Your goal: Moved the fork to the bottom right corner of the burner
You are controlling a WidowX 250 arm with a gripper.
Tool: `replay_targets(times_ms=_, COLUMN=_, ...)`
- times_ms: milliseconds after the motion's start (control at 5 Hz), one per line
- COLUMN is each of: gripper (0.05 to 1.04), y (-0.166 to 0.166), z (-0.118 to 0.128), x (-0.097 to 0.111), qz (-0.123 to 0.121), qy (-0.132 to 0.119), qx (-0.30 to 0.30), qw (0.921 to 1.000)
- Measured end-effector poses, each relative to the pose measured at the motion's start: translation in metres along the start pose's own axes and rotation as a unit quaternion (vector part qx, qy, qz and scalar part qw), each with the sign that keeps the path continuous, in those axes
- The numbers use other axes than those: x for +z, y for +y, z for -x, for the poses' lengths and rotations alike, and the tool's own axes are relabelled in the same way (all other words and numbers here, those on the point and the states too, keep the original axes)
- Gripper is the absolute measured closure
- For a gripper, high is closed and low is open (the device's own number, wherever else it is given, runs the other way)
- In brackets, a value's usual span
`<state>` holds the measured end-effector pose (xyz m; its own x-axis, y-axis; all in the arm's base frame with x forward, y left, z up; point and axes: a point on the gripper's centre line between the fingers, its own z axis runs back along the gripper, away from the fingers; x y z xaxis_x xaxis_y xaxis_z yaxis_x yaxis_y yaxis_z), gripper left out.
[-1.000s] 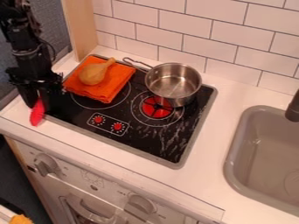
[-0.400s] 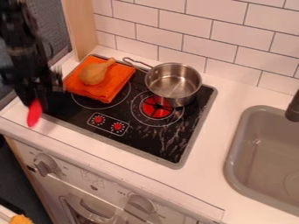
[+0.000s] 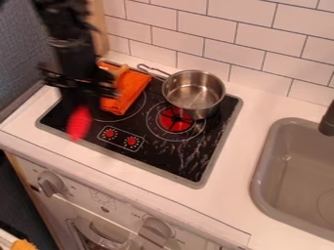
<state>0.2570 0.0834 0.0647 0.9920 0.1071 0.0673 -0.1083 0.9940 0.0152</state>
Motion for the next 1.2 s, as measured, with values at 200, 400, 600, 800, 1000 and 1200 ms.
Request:
replay_targets(times_ms=200, gripper=0.705, y=-0.05, z=0.003, x=-0.028, qz=0.026, qy=0.039, qx=-0.106, qw=0.9933)
replay_targets(times_ms=400, gripper=0.705, y=-0.099, z=0.008, x=-0.043, qz=0.032, qy=0.051, qx=-0.159, qw=0.9855)
replay_targets(times_ms=600, gripper=0.705, y=-0.134, z=0.014, x=-0.05, qz=0.036, qy=0.052, qx=-0.17, qw=0.9834)
replay_targets(times_ms=800, gripper=0.705, y=-0.138, z=0.014, x=-0.049, qz=0.036, qy=0.052, qx=-0.151, qw=0.9865)
replay_targets(times_ms=1000, gripper=0.618, y=-0.137, z=0.014, x=-0.049, qz=0.033, qy=0.054, qx=-0.137, qw=0.9885)
replay_targets(times_ms=1200, gripper=0.323, y=-0.134, z=0.013, x=-0.049, qz=0.023, qy=0.053, qx=-0.128, qw=0.9902)
